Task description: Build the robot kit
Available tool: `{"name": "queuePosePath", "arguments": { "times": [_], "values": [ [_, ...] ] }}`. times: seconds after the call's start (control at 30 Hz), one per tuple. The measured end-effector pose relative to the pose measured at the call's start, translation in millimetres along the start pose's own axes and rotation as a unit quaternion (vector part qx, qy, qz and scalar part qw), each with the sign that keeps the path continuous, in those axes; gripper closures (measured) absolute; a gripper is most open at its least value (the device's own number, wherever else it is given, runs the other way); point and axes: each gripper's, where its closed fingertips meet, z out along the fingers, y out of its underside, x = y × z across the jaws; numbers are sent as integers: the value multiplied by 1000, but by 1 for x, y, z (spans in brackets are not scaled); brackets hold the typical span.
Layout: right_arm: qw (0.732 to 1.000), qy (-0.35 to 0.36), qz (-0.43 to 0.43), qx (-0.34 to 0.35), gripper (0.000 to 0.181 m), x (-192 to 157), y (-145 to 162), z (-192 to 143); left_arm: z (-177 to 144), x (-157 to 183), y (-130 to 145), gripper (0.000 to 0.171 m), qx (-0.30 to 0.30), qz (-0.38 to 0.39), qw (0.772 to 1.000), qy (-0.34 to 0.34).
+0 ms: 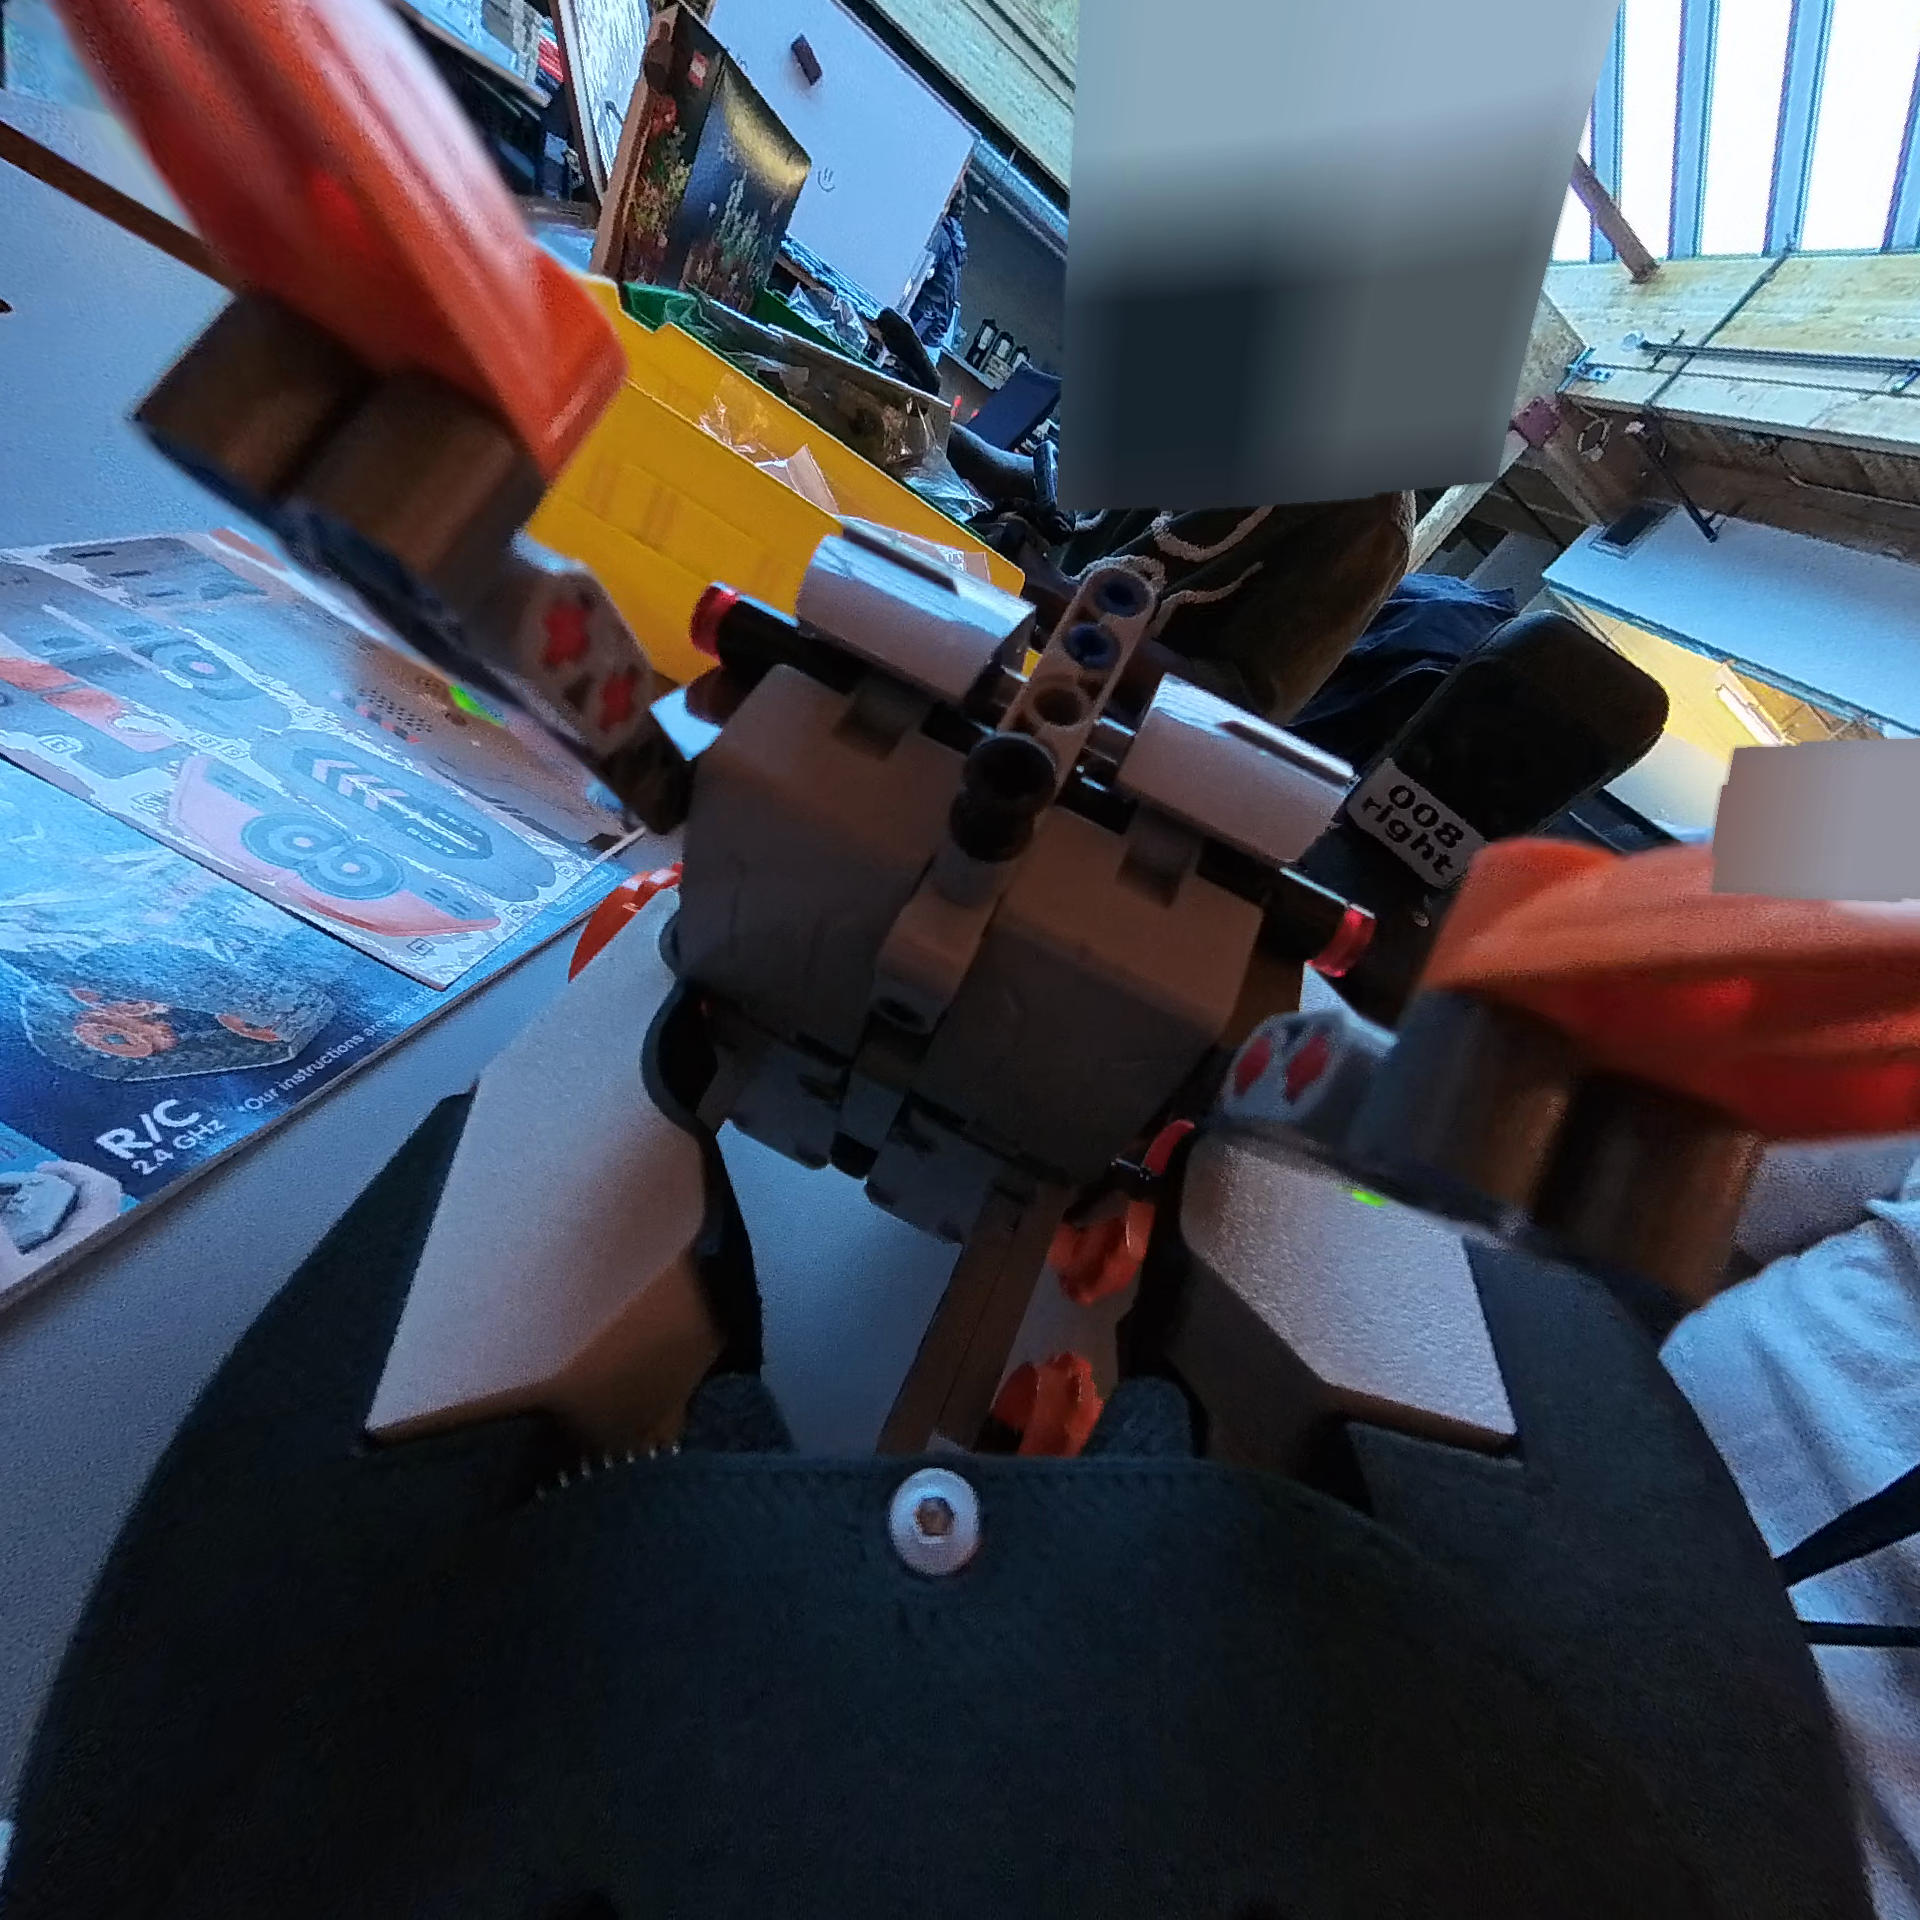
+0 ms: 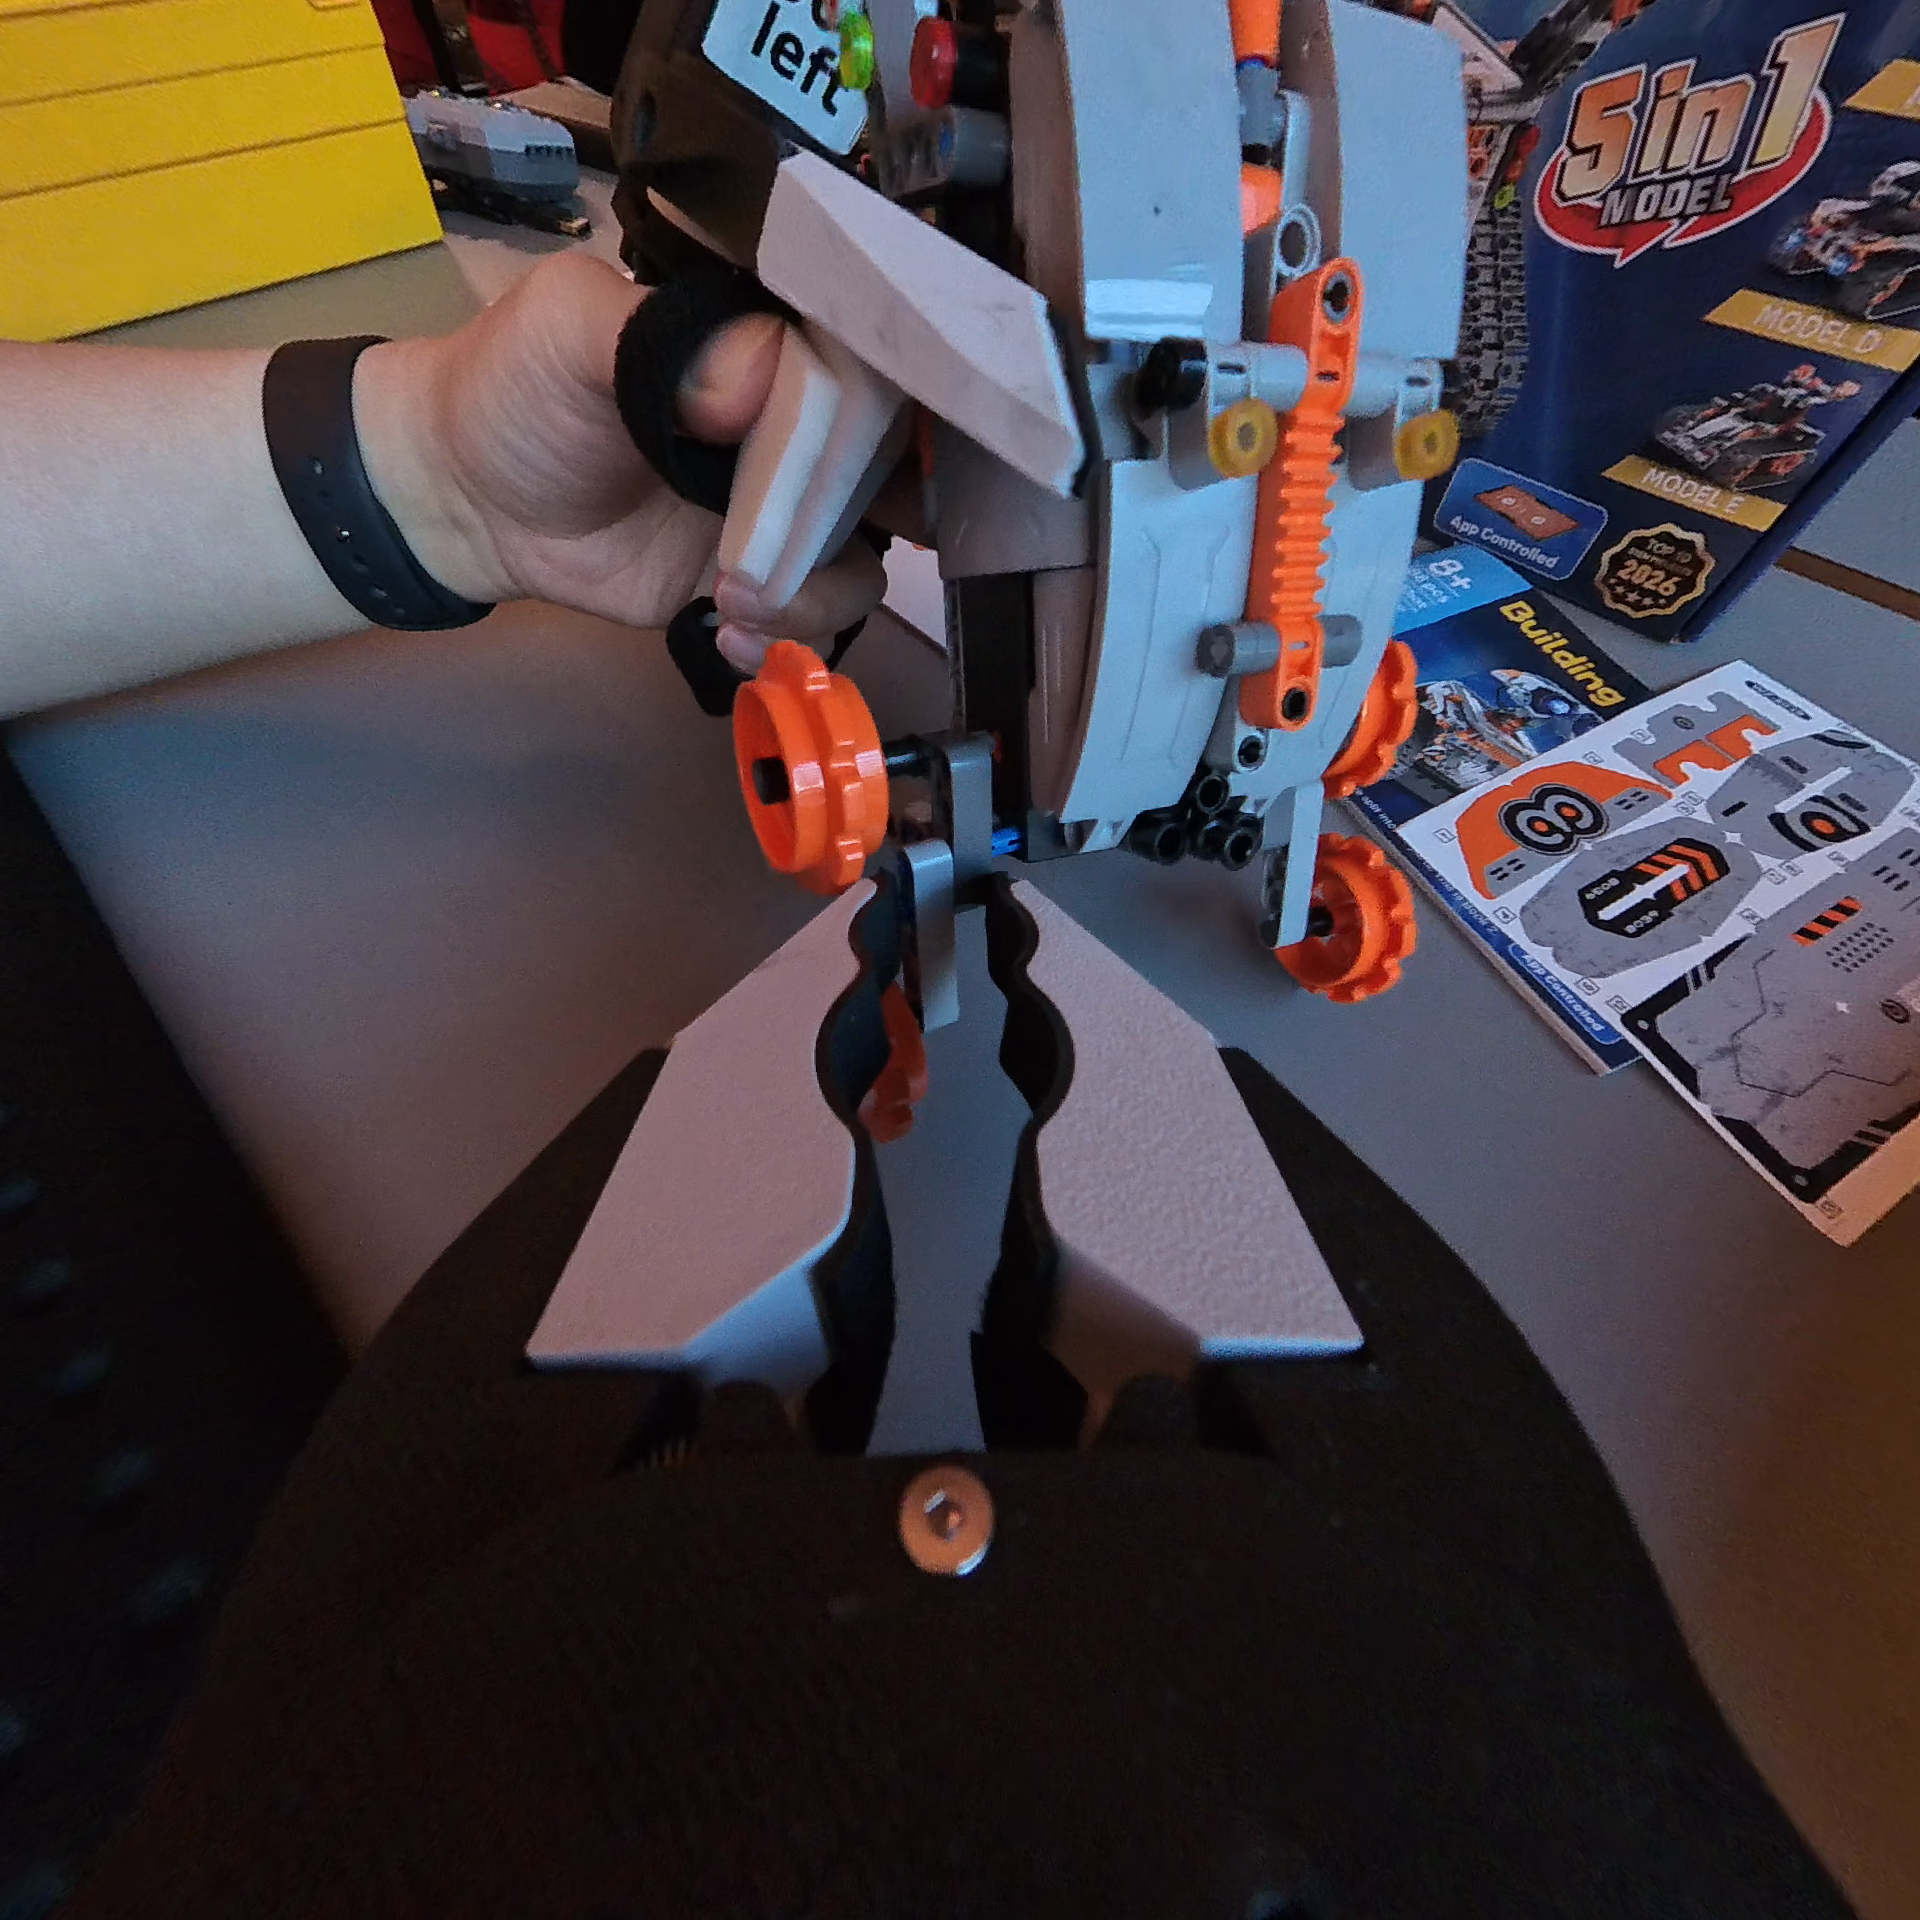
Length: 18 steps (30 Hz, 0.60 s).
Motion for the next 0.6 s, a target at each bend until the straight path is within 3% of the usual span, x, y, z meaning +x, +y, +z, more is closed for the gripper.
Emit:
{"name": "queuePosePath", "arguments": {
  "times": [0.33, 0.4, 0.6],
  "values": [
    [1000, -8, 21, -17, 166, -1, 5, 2, 2, 1, 5, 79, -23, 26, 999, -11],
    [999, -14, 33, -15, 166, 0, 5, 1, 2, 0, 4, 72, -21, 20, 1000, -10],
    [998, -10, 47, -27, 166, 0, 7, 2, 3, 1, 7, 79, -33, 42, 998, -20]
  ]
}}
